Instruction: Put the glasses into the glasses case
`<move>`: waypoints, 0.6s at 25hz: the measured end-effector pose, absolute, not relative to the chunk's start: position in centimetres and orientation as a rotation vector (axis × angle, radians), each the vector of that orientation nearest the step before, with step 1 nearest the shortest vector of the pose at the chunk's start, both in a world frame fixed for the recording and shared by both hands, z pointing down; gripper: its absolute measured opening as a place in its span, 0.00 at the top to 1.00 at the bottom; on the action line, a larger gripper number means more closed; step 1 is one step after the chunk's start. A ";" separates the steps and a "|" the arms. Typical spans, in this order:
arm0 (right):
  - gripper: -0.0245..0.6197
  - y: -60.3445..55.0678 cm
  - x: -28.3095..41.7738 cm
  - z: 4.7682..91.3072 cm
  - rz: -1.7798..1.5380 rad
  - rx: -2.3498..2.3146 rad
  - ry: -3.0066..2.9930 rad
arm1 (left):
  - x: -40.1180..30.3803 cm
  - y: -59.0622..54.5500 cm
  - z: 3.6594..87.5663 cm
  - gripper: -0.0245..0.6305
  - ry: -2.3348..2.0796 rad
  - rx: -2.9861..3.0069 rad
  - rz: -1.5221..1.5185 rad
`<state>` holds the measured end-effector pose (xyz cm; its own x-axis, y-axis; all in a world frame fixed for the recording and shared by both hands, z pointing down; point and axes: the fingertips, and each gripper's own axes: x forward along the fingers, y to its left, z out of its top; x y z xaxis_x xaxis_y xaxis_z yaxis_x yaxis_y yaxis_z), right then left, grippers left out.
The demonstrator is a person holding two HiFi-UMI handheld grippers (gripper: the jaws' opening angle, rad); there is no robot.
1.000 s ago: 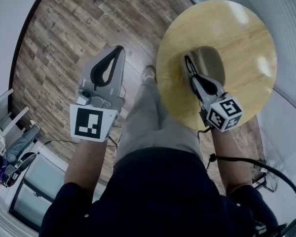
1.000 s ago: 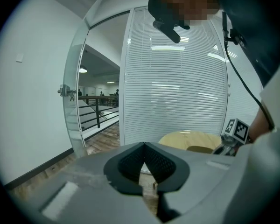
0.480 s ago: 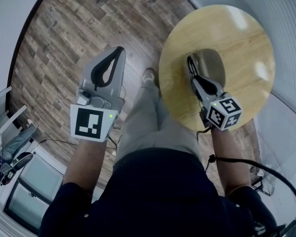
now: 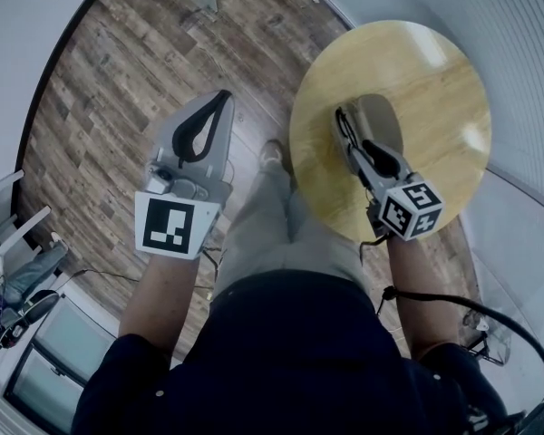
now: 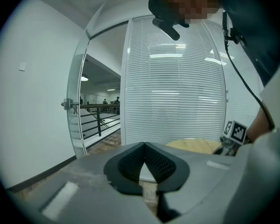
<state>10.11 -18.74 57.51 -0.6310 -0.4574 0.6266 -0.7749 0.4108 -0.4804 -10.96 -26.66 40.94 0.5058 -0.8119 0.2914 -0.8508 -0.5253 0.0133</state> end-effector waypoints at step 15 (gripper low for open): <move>0.77 -17.8 10.9 43.1 0.749 1.228 -2.465 | -8.8 -22.3 31.1 0.96 -1.405 2.749 0.275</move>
